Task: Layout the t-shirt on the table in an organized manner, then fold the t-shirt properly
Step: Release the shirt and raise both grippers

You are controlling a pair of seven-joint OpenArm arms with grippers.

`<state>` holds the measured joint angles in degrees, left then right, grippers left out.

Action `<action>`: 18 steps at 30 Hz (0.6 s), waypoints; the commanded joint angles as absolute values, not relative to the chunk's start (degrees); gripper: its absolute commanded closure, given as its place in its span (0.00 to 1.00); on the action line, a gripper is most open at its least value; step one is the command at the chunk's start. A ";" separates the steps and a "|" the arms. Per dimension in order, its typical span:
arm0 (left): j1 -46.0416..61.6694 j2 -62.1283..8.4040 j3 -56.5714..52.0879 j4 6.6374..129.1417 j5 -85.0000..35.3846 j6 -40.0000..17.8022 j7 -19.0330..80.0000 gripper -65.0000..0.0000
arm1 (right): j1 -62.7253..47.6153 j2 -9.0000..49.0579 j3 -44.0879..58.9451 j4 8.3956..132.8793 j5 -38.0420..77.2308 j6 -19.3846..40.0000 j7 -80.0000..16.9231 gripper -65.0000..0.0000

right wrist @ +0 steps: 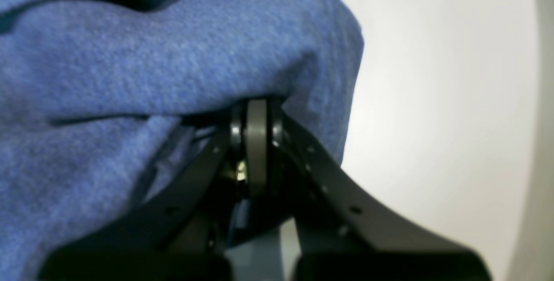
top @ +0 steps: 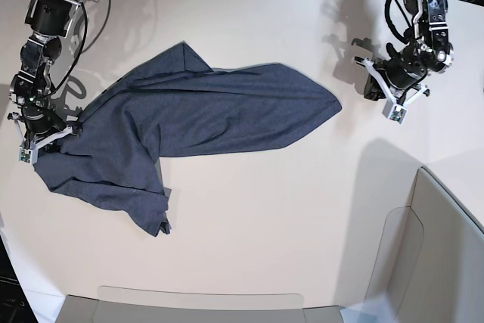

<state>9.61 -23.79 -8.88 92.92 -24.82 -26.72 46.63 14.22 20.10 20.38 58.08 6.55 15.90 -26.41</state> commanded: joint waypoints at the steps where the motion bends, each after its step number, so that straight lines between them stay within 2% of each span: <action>1: 9.63 -24.92 -10.33 93.85 -25.63 -26.59 45.76 0.98 | 15.87 21.14 20.53 58.51 4.09 15.08 -27.47 1.00; 7: 10.07 -24.92 -14.11 95.52 -25.89 -26.59 45.85 0.98 | 18.33 20.70 20.35 62.46 0.04 15.16 -27.56 1.00; 13: 12.97 -21.49 -14.73 108.88 -25.98 -26.68 46.37 0.97 | 12.97 17.19 19.74 81.63 0.13 15.25 -27.65 1.00; 15: 12.88 -20.18 -14.37 111.52 -25.71 -26.68 46.46 0.97 | 11.03 14.64 19.91 88.75 0.22 15.25 -28.70 0.91; 18: 12.79 -19.03 -14.11 112.04 -25.71 -26.68 46.46 0.97 | 6.99 10.42 20.88 100.97 0.22 15.25 -33.54 0.68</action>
<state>13.10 -18.65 -13.93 111.11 -25.39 -26.94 47.55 6.02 9.61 20.49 99.70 0.16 15.35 -35.29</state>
